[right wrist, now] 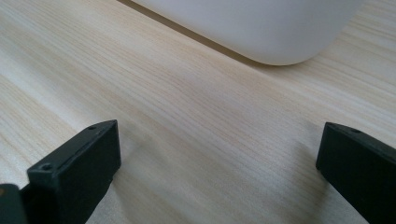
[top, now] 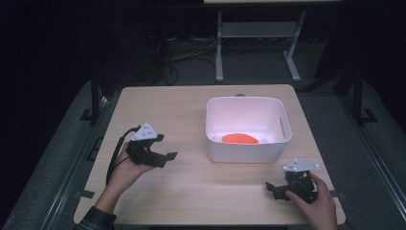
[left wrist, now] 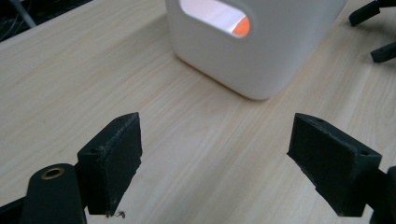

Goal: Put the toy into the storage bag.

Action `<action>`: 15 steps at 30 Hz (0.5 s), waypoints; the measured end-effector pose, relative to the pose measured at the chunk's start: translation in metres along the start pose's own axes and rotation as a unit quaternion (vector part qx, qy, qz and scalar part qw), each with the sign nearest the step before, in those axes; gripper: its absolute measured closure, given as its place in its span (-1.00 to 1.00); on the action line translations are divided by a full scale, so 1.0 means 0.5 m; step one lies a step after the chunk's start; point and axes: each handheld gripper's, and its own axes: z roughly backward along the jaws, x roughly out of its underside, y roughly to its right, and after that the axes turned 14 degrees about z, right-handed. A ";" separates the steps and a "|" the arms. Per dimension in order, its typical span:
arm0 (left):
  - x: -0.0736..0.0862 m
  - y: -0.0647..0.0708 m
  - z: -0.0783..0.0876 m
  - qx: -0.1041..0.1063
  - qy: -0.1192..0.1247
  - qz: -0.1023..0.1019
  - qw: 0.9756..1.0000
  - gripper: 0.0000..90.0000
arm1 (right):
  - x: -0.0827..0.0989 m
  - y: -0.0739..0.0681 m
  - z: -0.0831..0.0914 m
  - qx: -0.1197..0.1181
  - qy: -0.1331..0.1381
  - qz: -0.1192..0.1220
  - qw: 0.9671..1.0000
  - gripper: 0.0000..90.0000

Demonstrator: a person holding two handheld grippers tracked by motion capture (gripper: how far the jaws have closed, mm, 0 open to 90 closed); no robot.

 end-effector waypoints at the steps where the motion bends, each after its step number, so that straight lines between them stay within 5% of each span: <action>1: 0.008 -0.001 0.002 -0.002 0.002 0.003 1.000 -0.63 | 0.000 0.000 0.000 0.000 0.000 0.000 1.000 -1.00; 15: 0.109 -0.011 0.014 -0.032 0.015 0.029 0.999 -0.63 | 0.000 0.000 0.000 0.000 0.000 0.000 1.000 -1.00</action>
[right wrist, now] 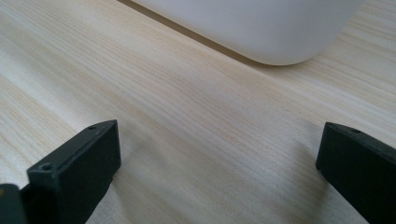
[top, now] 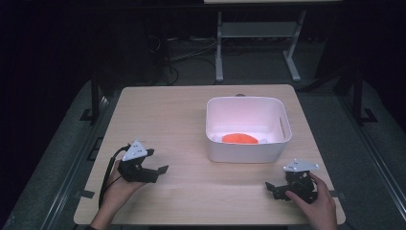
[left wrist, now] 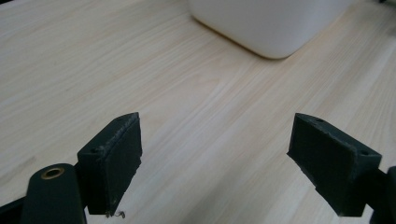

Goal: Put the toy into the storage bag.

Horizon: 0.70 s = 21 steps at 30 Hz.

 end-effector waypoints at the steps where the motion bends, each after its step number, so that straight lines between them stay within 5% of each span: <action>1: 0.005 -0.001 0.001 0.000 0.000 0.003 1.000 -0.63 | 0.000 0.000 0.000 0.000 0.000 0.000 1.000 -1.00; 21: 0.112 -0.026 -0.002 -0.029 -0.044 0.036 0.998 -0.65 | 0.000 0.000 0.000 0.000 0.000 0.000 1.000 -1.00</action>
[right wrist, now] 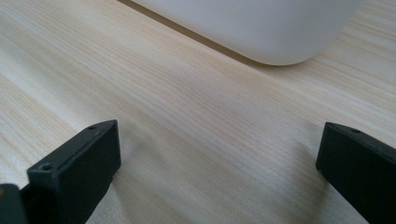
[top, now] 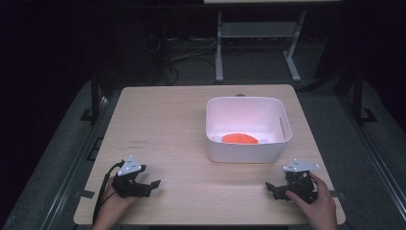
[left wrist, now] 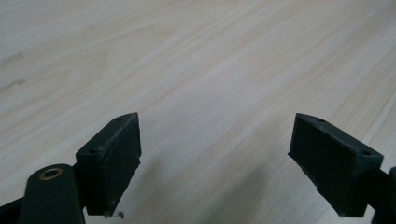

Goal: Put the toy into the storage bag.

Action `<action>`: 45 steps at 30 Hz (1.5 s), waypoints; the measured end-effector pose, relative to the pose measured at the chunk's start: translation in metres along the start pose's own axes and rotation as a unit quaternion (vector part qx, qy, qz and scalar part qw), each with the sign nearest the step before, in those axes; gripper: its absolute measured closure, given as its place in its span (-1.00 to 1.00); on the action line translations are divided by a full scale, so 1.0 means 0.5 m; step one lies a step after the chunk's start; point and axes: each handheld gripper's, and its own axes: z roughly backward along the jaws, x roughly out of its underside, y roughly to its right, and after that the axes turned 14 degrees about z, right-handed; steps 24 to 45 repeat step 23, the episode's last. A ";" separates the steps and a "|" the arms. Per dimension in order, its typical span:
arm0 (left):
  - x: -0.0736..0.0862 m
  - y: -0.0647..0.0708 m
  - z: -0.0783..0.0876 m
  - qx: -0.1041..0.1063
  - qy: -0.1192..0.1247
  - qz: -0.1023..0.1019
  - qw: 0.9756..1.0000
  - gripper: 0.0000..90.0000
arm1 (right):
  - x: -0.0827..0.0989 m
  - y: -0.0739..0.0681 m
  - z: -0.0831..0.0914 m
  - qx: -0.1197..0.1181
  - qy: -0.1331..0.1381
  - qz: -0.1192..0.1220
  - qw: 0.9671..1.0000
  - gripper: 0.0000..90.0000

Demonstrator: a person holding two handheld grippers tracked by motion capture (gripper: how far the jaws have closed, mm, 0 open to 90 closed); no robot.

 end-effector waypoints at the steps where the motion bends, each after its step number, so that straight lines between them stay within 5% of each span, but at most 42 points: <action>1: 0.006 0.000 -0.005 -0.006 -0.006 0.003 1.000 -0.68 | 0.000 0.000 0.000 0.000 0.000 0.000 1.000 -1.00; 7: 0.016 0.005 -0.012 -0.023 -0.003 -0.010 1.000 -0.71 | 0.000 0.000 0.000 0.000 0.000 0.000 1.000 -1.00; 45: 0.017 0.004 -0.011 -0.021 -0.006 -0.010 1.000 -0.71 | 0.000 0.000 0.000 0.000 0.000 0.000 1.000 -1.00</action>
